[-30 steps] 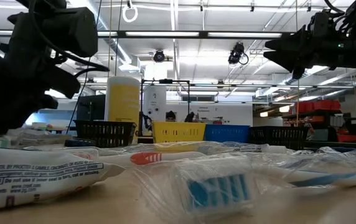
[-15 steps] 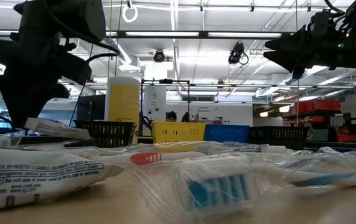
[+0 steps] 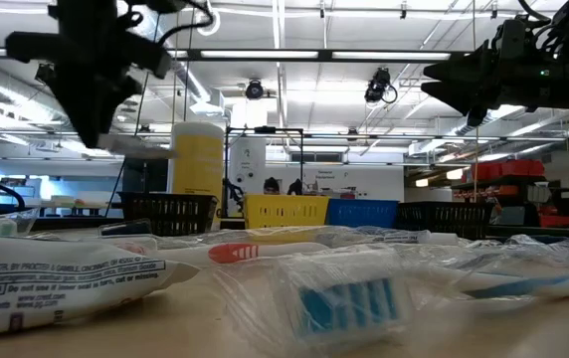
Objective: Pick & Place Travel size toiletries
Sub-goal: Put the white toothpaste into the left black basket
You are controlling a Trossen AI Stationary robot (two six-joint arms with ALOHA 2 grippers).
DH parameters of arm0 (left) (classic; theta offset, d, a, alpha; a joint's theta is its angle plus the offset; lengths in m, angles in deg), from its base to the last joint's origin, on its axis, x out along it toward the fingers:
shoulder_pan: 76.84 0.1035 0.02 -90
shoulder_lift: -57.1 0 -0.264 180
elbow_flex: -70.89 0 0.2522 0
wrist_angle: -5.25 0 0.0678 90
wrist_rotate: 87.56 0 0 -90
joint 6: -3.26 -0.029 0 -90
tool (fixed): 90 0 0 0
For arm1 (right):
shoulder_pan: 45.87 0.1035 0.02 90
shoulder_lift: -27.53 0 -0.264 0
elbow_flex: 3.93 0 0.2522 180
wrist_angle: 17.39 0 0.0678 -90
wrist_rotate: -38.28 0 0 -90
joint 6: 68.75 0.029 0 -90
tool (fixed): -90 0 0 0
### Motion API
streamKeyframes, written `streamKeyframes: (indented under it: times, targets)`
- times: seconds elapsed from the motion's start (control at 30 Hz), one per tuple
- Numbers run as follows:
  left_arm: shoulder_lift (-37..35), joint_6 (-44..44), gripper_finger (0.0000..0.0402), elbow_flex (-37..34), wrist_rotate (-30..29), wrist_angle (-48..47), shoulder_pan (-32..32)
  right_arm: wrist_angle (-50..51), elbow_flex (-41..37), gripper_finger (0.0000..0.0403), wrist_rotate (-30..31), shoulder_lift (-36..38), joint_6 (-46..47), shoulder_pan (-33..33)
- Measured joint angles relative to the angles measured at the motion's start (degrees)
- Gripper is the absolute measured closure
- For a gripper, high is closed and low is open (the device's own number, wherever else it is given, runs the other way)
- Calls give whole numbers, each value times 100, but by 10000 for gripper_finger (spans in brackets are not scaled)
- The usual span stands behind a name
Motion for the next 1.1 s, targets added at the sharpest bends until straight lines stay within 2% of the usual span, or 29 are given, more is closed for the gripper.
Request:
streamKeyframes:
  times: [0.17, 0.5, 0.6, 0.83, 1.1]
  targets:
    - [19, -478, 319, 80, -271, 335, 488, 0, 0, 199, 0, 2, -2, 0]
    - [424, -1631, 315, 12, -264, 717, 1867, 2, 0, 199, 0, 0, 0, 0]
    - [654, -1972, 312, 12, -43, 953, 2119, 14, 0, 199, -2, 0, -2, 0]
    - [1228, -2419, 310, 8, 213, 951, 2337, 68, 2, 199, 0, 0, -2, -2]
    - [1312, -2699, 310, 8, 230, 973, 2359, 92, 2, 199, 0, 0, -1, 0]
